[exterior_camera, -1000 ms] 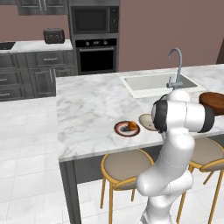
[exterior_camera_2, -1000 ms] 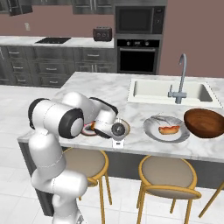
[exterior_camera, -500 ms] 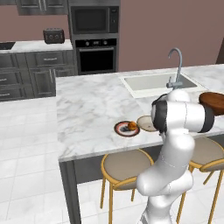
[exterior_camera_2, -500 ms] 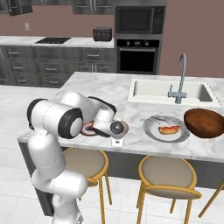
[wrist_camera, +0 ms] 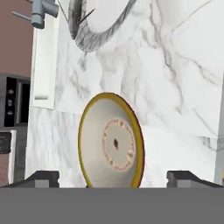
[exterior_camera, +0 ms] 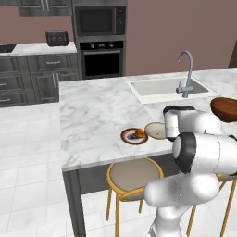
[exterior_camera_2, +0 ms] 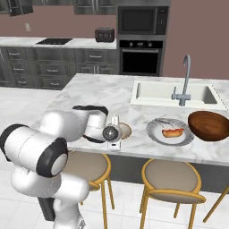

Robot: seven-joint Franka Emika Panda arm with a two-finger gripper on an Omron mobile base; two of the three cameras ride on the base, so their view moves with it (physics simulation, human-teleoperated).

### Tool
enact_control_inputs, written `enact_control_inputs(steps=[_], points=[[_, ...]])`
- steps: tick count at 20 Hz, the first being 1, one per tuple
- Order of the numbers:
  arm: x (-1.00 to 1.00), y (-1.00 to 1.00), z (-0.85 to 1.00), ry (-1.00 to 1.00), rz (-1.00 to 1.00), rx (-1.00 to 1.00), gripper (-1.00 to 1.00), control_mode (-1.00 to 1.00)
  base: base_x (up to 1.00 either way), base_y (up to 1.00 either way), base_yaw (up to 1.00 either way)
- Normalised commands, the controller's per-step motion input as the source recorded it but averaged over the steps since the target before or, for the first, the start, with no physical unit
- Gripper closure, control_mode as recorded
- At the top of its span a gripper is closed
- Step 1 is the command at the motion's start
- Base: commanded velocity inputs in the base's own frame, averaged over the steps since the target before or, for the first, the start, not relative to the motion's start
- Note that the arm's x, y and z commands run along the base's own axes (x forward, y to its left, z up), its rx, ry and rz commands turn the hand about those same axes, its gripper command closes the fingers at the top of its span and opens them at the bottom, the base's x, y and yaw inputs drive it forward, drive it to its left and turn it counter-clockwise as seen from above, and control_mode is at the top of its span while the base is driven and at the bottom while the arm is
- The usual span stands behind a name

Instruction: Take the smaller bowl and place it next to the appetizer plate on the dining counter , and place the larger bowl next to the plate with cooked food.

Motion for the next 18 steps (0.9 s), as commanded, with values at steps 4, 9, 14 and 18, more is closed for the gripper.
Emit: enact_control_inputs(steps=[4, 9, 14, 18], points=[[-0.83, 0.0, 1.0, -0.02, 0.07, 0.0, -1.0, -1.0, 0.0, 0.0, 0.0], [-0.51, 0.0, 1.0, 0.0, 0.09, 0.0, -1.0, -1.0, 0.0, 0.0, 0.0], [-0.15, 0.02, 1.0, 0.03, 0.09, -0.01, -1.0, -1.0, 0.0, 0.0, 0.0], [-0.18, 0.16, 1.0, 0.12, 0.11, -0.1, -1.0, -1.0, 0.0, 0.0, 0.0]])
